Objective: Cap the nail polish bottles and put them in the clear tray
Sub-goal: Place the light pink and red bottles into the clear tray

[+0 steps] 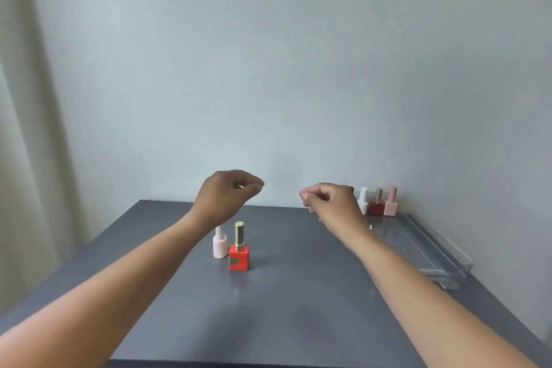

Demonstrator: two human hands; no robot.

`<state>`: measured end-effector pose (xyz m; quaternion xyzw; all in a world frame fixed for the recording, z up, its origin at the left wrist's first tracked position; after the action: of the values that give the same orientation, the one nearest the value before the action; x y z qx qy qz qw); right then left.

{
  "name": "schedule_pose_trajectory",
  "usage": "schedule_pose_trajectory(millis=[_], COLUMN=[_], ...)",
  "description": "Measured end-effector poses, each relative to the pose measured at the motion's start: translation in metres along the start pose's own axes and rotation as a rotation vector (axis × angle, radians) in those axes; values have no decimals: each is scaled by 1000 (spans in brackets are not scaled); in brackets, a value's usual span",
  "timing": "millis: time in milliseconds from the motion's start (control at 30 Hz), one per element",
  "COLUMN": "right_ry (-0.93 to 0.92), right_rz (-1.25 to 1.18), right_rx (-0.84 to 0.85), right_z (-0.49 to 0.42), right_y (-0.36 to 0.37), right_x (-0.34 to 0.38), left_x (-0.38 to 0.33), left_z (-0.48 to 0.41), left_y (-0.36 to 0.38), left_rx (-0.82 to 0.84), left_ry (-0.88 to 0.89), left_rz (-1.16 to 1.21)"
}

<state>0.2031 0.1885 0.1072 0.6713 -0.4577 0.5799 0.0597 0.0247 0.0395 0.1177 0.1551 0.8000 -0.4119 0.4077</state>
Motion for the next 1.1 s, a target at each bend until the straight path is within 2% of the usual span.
schedule_pose_trajectory(millis=[200, 367, 533, 900, 1100], right_ry=[30, 73, 51, 43, 72], right_rz=[6, 83, 118, 130, -5], right_rx=[112, 190, 200, 168, 116], right_z=[11, 11, 8, 3, 6], right_y=[63, 99, 117, 117, 74], right_x=[0, 1, 0, -8, -9], left_x=[55, 86, 100, 104, 75], left_z=[31, 35, 30, 25, 24], left_y=[-34, -30, -16, -6, 0], left_rx=[-60, 29, 32, -2, 59], left_ry=[-104, -198, -209, -227, -178], left_rz=[5, -2, 43, 70, 129])
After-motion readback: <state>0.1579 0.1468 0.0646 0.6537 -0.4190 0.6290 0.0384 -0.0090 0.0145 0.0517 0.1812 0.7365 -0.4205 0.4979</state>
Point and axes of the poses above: each hand's wrist, its own z-axis away from the middle knuckle, its own y-axis out of the palm, x = y × z, the point moved 2 cm from there along -z, towards the middle knuckle, and after that the axes turned 9 degrees about x, right-handed, at the moved point
